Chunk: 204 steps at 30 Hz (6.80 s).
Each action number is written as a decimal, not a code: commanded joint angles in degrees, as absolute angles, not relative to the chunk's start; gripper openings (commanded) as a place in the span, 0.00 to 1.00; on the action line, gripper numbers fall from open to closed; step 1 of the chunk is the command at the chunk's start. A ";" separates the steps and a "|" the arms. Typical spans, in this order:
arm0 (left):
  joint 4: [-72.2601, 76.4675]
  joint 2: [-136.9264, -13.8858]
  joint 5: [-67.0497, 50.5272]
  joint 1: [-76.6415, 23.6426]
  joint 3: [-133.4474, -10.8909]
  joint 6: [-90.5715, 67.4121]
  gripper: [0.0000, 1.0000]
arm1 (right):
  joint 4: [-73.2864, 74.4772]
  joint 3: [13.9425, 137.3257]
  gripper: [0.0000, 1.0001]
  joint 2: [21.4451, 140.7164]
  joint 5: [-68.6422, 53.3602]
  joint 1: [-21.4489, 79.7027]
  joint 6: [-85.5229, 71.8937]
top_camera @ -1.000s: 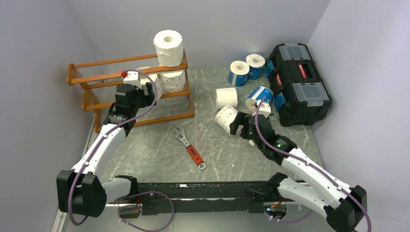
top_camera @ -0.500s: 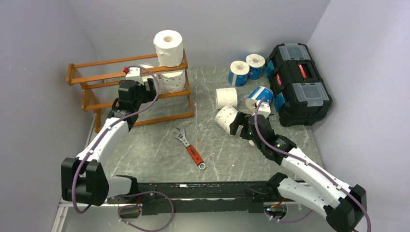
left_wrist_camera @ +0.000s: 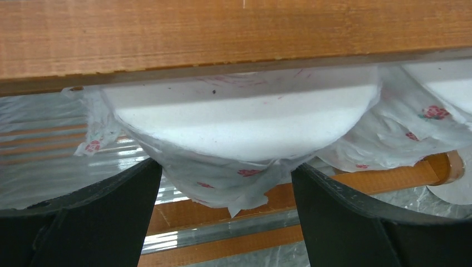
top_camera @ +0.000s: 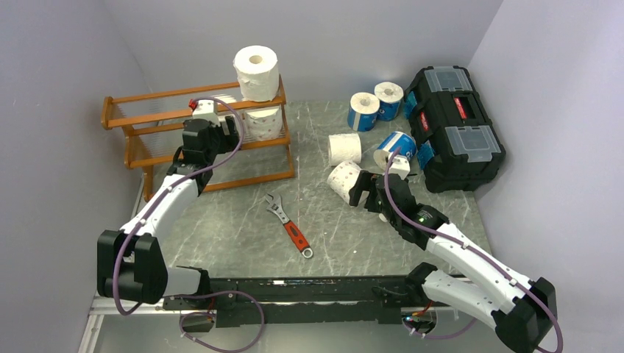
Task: Place and organize the paper towels onto the shelf
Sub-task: Place the paper towel on the shelf, then adjust the paper towel at the center of the board.
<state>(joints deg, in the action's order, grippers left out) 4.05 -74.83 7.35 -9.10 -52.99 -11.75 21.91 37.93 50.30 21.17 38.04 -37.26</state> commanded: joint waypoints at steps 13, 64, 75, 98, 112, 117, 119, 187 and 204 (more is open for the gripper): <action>7.22 -74.60 5.48 -11.51 -55.02 -13.63 0.90 | 20.90 39.02 0.97 50.65 22.15 37.73 -37.25; -28.28 -30.36 -17.22 -11.55 -37.98 -28.58 0.98 | 6.18 24.14 0.96 43.89 5.14 25.66 -46.42; -20.29 -24.67 -21.21 -12.83 -26.16 -35.69 0.93 | -16.45 14.71 0.89 45.47 -7.49 16.95 -52.48; -16.41 -24.52 -17.85 -12.91 -22.15 -39.13 0.90 | -29.47 16.86 0.81 62.53 -10.86 15.56 -55.16; -16.28 -25.18 -16.99 -12.92 -21.74 -39.71 0.90 | -34.37 17.40 0.66 66.52 -11.78 15.12 -53.22; -16.60 -25.60 -17.30 -12.92 -21.87 -39.73 0.90 | -36.87 16.56 0.64 68.29 -12.26 15.01 -54.20; -16.86 -25.37 -17.31 -12.92 -21.87 -39.82 0.90 | -38.04 16.15 0.61 68.62 -12.45 14.94 -54.39; -17.02 -32.92 -16.99 -13.01 -20.96 -41.48 0.89 | 36.36 66.68 0.74 83.93 23.49 65.08 -17.97; -19.90 -39.74 -16.62 -13.56 -27.86 -40.66 0.91 | 24.13 51.58 0.89 63.16 30.32 49.06 -37.07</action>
